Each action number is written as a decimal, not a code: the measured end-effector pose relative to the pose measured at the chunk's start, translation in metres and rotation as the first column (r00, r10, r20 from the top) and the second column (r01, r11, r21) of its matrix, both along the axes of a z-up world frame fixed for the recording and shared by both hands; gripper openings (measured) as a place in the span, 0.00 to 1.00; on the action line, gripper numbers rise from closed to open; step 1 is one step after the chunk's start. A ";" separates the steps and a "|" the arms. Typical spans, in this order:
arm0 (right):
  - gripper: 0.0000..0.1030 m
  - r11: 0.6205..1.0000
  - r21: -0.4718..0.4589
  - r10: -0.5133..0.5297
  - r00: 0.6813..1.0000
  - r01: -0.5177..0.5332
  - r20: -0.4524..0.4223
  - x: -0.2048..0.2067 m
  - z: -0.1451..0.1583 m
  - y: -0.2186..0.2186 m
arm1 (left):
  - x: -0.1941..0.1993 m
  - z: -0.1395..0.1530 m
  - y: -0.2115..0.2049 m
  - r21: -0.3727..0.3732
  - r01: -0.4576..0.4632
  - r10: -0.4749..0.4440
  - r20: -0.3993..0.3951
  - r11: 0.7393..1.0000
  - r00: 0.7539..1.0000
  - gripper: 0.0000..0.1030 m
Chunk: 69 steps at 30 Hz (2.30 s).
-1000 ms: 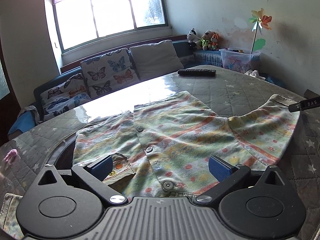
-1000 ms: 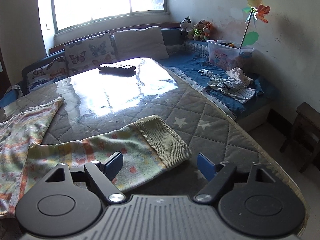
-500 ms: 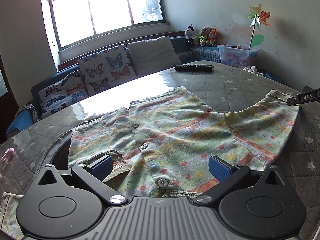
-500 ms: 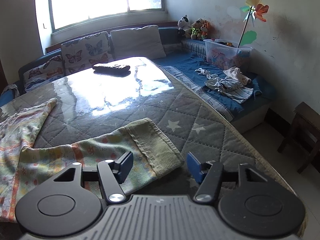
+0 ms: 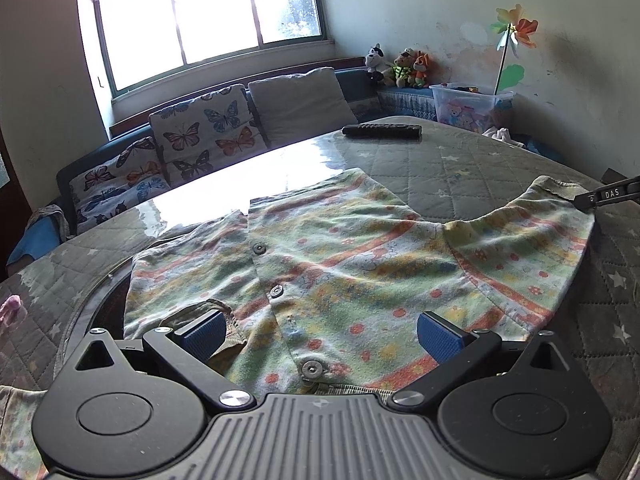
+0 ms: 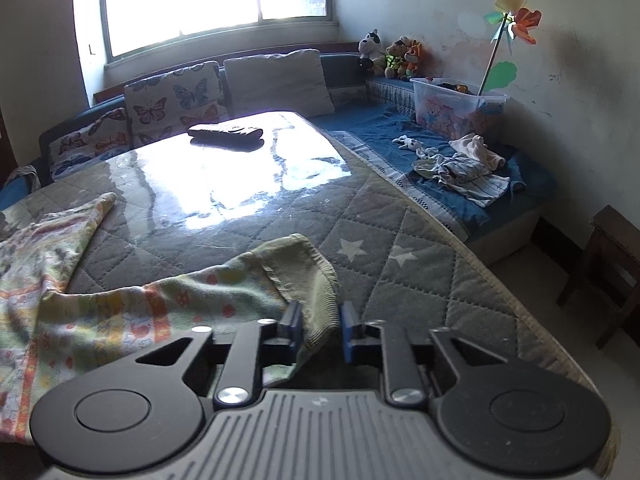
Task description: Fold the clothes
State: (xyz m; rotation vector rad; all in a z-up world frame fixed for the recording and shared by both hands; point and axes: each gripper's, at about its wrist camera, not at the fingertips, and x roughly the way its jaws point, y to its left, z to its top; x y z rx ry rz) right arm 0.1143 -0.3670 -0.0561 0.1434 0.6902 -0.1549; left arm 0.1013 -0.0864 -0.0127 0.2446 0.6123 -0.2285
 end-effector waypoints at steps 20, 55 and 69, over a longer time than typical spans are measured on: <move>0.08 0.960 0.100 0.220 0.928 -0.260 0.302 -0.016 0.128 0.058 | 0.012 -0.022 -0.055 0.027 0.146 -0.145 -0.045 0.989 0.988 1.00; 0.27 0.776 0.080 0.628 0.779 -0.625 -0.006 0.003 0.054 0.236 | -0.040 0.006 0.121 -0.084 -0.292 0.294 0.012 0.953 0.956 1.00; 0.22 0.842 0.075 0.535 0.845 -0.534 -0.006 0.005 0.028 0.190 | -0.006 -0.003 0.105 -0.047 -0.282 0.283 -0.002 0.958 0.959 1.00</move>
